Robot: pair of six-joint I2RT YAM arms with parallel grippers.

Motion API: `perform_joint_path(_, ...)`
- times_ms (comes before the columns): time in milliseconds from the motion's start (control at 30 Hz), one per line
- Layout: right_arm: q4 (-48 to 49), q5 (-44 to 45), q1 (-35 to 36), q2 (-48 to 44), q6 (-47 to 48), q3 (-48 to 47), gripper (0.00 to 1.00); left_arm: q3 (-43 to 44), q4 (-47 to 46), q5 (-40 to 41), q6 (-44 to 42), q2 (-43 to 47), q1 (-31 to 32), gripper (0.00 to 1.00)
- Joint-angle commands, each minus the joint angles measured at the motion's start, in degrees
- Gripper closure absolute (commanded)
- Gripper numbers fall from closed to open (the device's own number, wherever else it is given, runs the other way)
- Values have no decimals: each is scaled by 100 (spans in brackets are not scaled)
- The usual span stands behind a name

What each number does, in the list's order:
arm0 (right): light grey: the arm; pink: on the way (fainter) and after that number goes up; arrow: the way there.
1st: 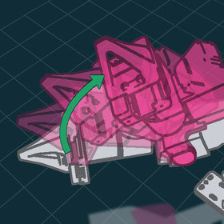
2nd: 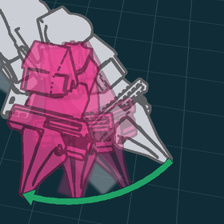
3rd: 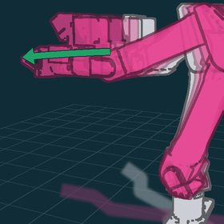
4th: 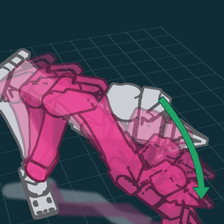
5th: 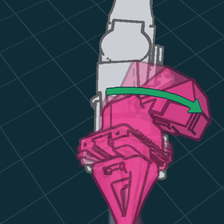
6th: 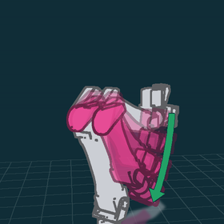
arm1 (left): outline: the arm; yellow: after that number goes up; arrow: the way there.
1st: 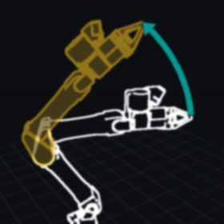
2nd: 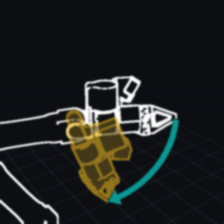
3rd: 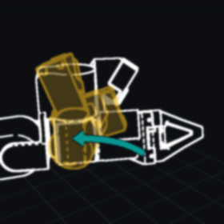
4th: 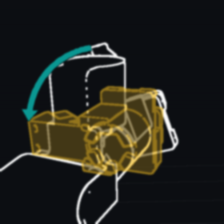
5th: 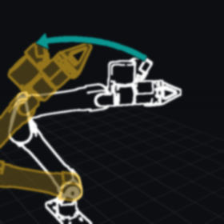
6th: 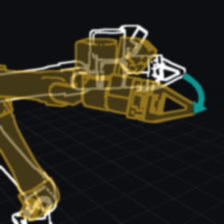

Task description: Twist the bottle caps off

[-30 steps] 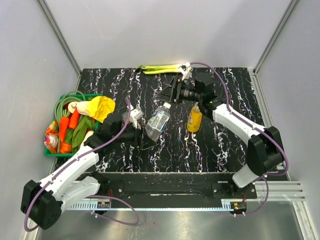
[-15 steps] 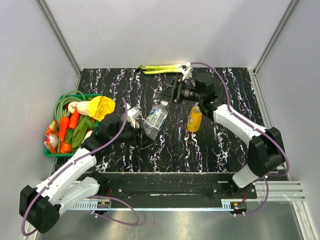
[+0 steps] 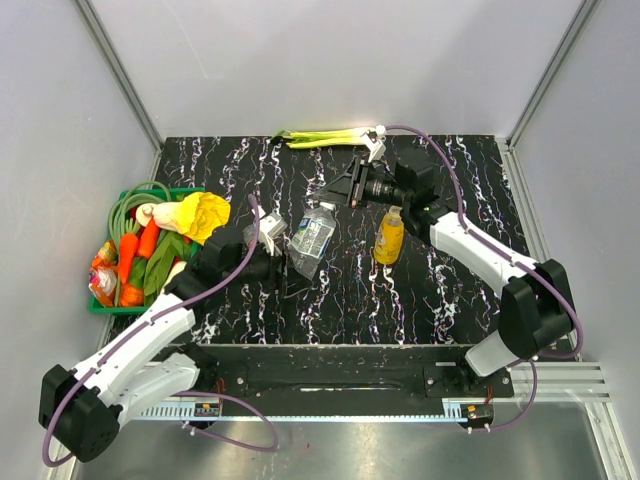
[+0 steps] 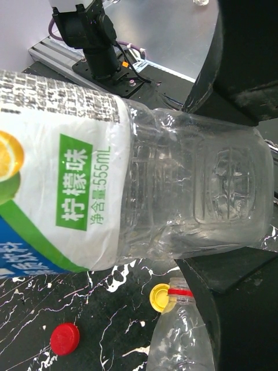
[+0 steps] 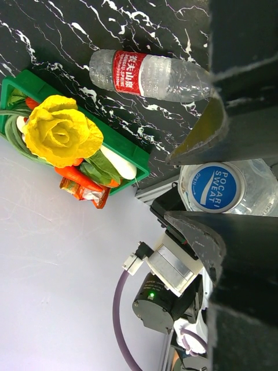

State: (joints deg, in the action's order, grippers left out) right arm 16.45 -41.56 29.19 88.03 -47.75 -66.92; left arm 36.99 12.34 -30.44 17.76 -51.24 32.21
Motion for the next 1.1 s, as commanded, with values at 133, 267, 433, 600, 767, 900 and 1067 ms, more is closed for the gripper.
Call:
perform_joint_path(133, -80, -151, 43, -418, 213, -23, 100, 317, -434, 275, 122, -9, -13, 15)
perform_joint_path(267, -221, -124, 43, -471, 345, -85, 100, 510, -557, 65, 175, -148, -13, 2)
perform_joint_path(433, -291, -98, 43, -497, 415, -102, 100, 879, -575, -375, 219, -640, -13, 1)
perform_joint_path(600, -361, -19, 43, -550, 442, -94, 100, 1020, -557, -490, 158, -931, 5, 9)
perform_joint_path(767, -388, 174, 43, -611, 407, -76, 100, 994, -452, -499, 114, -967, 23, 28)
perform_joint_path(900, -379, 254, 43, -620, 415, -111, 94, 924, -364, -411, 70, -896, 40, 44)
perform_joint_path(1067, -361, 184, 43, -542, 442, -243, 62, 1037, -22, 45, -97, -694, 40, 49)
